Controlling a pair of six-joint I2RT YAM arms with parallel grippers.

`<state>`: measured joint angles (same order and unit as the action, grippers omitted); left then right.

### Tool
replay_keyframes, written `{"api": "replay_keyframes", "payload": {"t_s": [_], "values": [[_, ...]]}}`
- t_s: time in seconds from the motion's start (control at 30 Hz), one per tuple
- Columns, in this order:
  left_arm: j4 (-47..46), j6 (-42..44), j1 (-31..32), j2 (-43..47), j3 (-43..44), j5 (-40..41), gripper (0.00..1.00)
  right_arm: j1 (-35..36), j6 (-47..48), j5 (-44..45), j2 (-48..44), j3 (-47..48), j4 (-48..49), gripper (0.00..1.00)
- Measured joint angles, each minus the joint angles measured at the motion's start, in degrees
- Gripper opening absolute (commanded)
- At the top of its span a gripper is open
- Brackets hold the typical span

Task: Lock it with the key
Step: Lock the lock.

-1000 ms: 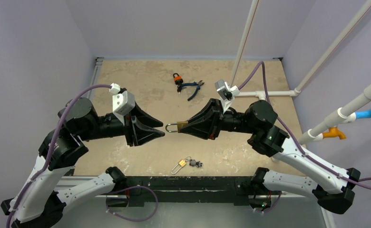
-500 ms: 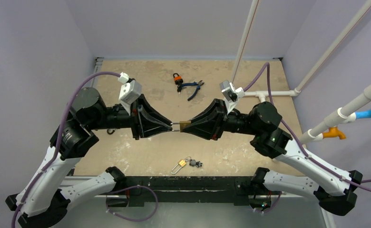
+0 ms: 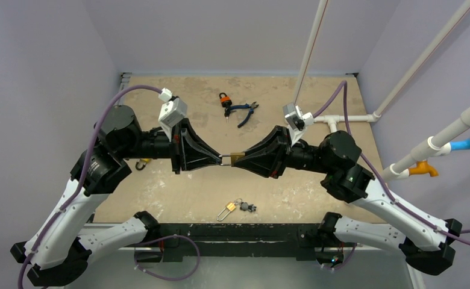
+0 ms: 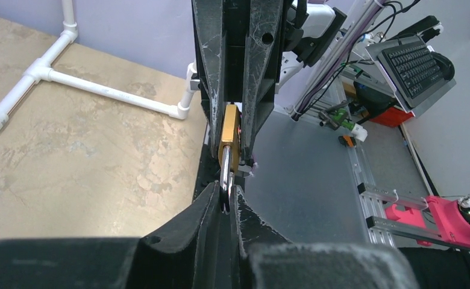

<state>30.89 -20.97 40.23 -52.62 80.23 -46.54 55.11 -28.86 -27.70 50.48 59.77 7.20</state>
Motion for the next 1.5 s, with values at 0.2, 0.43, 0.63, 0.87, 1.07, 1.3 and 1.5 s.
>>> {"api": "replay_keyframes", "payload": {"t_s": [0.2, 0.43, 0.63, 0.87, 1.07, 1.3, 1.5], "values": [[0.0, 0.0, -0.1, 0.0, 0.0, -0.8, 0.11, 0.0, 0.1, 0.6, -0.6, 0.0, -0.3, 0.00], [0.0, -0.9, -0.4, 0.0, 0.0, -0.8, 0.00, 0.0, 0.1, 0.7, -0.5, 0.0, -0.2, 0.00], [0.1, -1.7, -0.5, -0.4, -0.1, -0.3, 0.00, 0.0, 0.4, 0.8, -0.2, 0.0, 0.1, 0.00], [-0.9, -5.2, -0.7, -1.5, -0.3, -0.2, 0.00, -0.4, 0.4, 0.1, 0.9, 0.0, 0.7, 0.00], [-1.0, -6.0, -0.9, -1.6, -0.3, 0.4, 0.00, -0.6, -0.1, -0.6, 1.7, 0.0, 1.6, 0.00], [-1.0, -7.0, -0.9, -2.7, 0.1, 2.1, 0.00, -1.2, -1.0, -0.3, 2.0, 0.0, 1.9, 0.00], [-0.8, -7.1, -0.8, -3.7, 1.1, 3.5, 0.00, -1.6, -1.5, 0.2, 2.3, 0.0, 2.4, 0.00]]}}
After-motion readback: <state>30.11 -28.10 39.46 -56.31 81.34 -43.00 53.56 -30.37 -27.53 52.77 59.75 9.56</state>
